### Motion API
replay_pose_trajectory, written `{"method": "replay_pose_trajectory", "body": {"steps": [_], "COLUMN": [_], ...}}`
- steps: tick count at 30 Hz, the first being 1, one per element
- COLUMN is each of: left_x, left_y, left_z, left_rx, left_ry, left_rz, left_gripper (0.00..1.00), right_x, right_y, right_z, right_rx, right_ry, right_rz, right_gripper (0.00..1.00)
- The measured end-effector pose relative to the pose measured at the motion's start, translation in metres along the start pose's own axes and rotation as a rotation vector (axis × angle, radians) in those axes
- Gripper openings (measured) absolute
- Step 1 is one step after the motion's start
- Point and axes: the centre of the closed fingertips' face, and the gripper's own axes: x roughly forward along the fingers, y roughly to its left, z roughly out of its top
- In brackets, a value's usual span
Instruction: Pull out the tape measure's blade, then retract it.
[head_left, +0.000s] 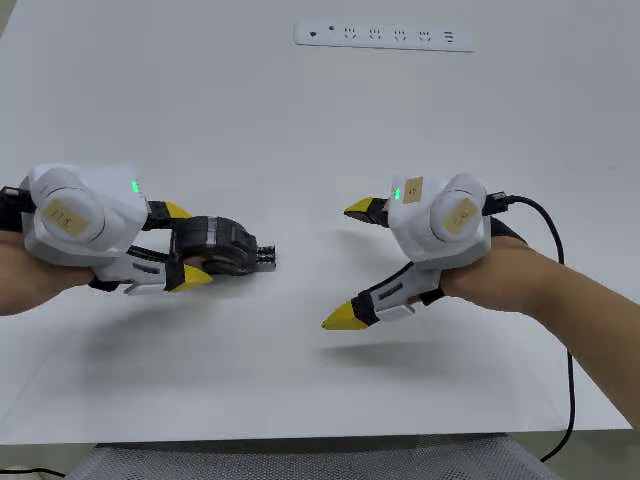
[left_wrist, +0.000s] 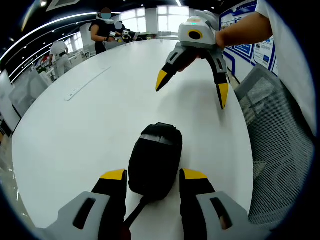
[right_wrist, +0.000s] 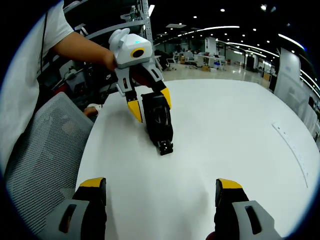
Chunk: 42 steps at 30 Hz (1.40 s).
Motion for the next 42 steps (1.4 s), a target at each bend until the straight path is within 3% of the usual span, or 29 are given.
{"method": "replay_pose_trajectory", "body": {"steps": [16,29,42], "left_x": [0.003,0.004,0.005], "left_y": [0.0,0.001,0.0], "left_z": [0.001,0.001,0.0], "left_rx": [0.019,0.012,0.018], "left_ry": [-0.003,0.007,0.017], "left_rz": [-0.016,-0.047,-0.063], "left_gripper": [0.31,0.29,0.29], "right_x": [0.012,0.035,0.061], "right_y": [-0.005,-0.011,-0.01], "right_z": [0.007,0.026,0.035], "right_rx": [-0.003,-0.024,-0.082], "right_ry": [-0.022,-0.109,-0.136], "right_rz": [0.003,-0.01,0.014], "right_gripper": [0.83,0.58,0.36]}}
